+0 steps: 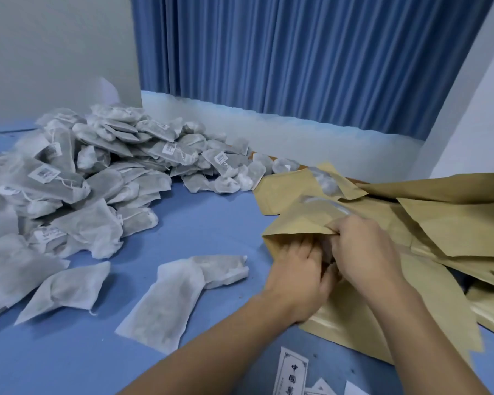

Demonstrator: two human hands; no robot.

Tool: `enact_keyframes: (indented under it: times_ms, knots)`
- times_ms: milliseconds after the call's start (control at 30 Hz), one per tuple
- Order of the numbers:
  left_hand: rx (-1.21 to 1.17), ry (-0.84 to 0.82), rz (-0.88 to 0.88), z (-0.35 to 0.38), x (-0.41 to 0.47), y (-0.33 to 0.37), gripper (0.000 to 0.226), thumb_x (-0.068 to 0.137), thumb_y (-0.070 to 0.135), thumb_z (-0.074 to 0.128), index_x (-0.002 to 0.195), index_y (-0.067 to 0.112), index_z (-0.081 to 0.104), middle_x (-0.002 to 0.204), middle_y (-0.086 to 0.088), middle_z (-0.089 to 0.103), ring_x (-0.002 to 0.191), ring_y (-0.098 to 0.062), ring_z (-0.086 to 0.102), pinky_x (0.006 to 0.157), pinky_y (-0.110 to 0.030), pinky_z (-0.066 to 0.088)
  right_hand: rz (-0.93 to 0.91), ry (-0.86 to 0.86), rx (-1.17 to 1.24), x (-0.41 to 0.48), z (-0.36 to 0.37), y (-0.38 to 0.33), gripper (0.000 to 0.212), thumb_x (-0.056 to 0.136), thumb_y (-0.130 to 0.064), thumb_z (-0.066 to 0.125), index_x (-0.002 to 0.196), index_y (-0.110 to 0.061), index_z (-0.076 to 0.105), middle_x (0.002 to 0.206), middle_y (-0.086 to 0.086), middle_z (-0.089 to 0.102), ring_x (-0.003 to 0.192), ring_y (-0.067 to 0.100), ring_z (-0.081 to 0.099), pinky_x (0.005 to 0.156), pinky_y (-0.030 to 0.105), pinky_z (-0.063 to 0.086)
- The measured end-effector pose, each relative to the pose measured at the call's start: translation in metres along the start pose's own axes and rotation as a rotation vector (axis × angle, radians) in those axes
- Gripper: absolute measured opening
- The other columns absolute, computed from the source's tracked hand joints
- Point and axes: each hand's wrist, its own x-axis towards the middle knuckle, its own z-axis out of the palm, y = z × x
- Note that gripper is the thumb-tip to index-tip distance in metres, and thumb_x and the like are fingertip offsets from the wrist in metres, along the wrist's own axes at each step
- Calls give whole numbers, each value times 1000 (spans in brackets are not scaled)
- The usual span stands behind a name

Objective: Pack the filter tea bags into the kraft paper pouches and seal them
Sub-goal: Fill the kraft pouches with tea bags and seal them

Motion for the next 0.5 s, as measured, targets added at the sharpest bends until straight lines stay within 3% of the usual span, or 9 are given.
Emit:
enact_keyframes:
  times_ms: [67,133,200,267,333,400,467,500]
  knots:
    - [177,187,43,-13,-20,-4,23,93,31,51,96,18,70,102,0,67,98,-23,59,104,-40,37,21,10,12,0,-2,2,16,84,-17,55,80,-27,68,74,4,55,71,32,49,62,31,41]
    - [209,414,-61,-33,-32,-6,16,87,28,56,75,21,64,85,4,63,81,-20,58,98,-45,41,44,21,17,1,-4,4,17,84,-15,56,79,-26,68,70,1,52,70,32,49,59,31,38]
    - [300,307,-334,-47,-41,-11,17,84,31,54,96,23,65,119,0,59,108,-23,56,103,-55,35,46,23,10,2,-5,4,18,85,-15,56,76,-26,66,69,-1,51,68,31,50,55,30,35]
    - [394,36,-585,-45,-46,-25,48,87,30,52,134,21,45,160,-11,21,147,-34,21,111,-64,22,49,32,13,2,-6,3,20,86,-15,54,75,-26,66,68,-1,52,65,28,50,53,30,33]
    - [424,-174,-688,-46,-51,-32,62,91,20,52,147,16,25,165,-16,-5,152,-38,-3,114,-67,17,54,29,10,1,-7,2,20,87,-17,54,75,-26,66,68,-3,52,64,25,48,53,29,32]
    - [329,-80,-624,-51,-52,-32,63,89,7,54,145,15,26,163,-18,4,150,-37,11,113,-54,28,65,20,25,1,-8,2,20,88,-17,55,74,-27,65,67,-4,51,64,24,48,53,28,32]
    - [66,243,-425,-55,-51,-26,63,87,-4,52,145,14,33,156,-13,27,140,-30,31,108,-30,33,76,13,38,1,-9,2,22,88,-16,54,72,-28,64,66,-5,50,61,20,46,52,28,31]
    - [-84,406,-313,-57,-51,-21,62,89,-8,53,145,12,38,151,-11,38,135,-28,39,106,-25,33,78,9,40,0,-9,1,22,87,-15,54,73,-27,64,66,-5,49,58,17,43,51,28,30]
